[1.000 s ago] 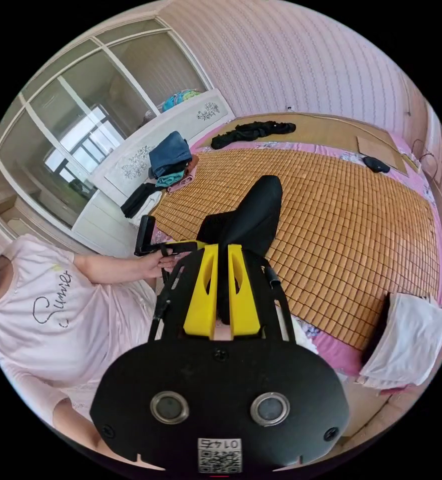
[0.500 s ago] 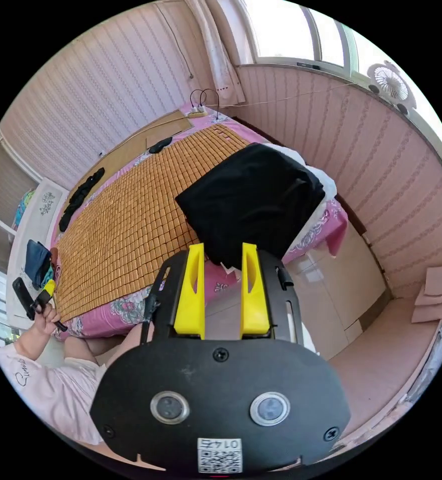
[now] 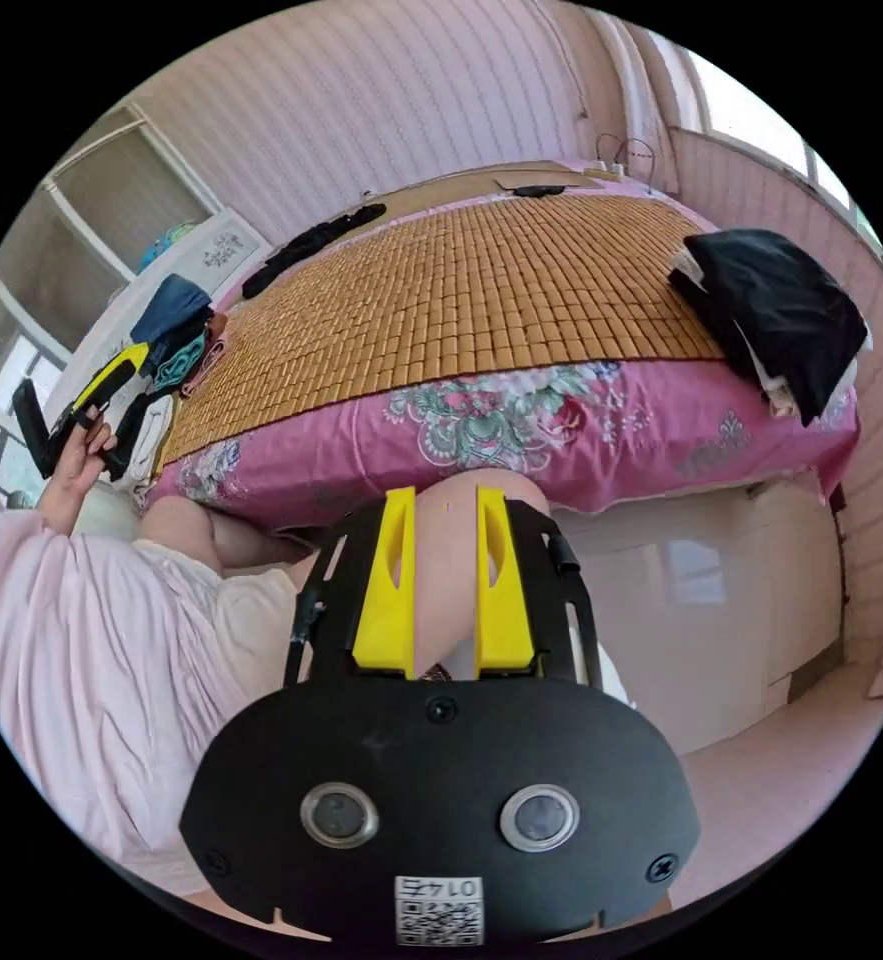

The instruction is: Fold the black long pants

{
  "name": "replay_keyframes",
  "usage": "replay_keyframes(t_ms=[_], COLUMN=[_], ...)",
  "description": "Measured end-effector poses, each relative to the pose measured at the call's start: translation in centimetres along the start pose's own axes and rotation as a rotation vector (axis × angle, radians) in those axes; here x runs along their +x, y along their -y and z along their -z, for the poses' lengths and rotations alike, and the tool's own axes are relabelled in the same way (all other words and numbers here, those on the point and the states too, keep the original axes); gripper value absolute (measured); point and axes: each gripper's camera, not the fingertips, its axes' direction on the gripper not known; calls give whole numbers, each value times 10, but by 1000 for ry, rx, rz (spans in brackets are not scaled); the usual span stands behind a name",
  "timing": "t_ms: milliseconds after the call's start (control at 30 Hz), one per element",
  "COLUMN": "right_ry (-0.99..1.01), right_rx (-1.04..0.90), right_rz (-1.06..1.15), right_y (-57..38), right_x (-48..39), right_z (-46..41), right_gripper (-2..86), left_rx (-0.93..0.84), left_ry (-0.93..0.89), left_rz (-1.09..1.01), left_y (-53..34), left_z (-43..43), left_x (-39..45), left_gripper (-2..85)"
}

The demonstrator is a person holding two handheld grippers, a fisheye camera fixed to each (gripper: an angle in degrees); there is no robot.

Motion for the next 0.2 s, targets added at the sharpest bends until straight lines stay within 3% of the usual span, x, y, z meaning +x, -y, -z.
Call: replay_keyframes(t_ms=[67,200], right_ry=[13,61], right_rx=[30,55], right_rz=[204,515], right_y=[23,50], right_x=[-55,-146], right_z=[-34,-96], right_gripper=[90,95], left_rx=[25,25], left_ry=[175,305], left_rz=[30,219], left_y=[-24,-76], left_z=[49,118], left_x=[-26,-88], left_gripper=[49,51])
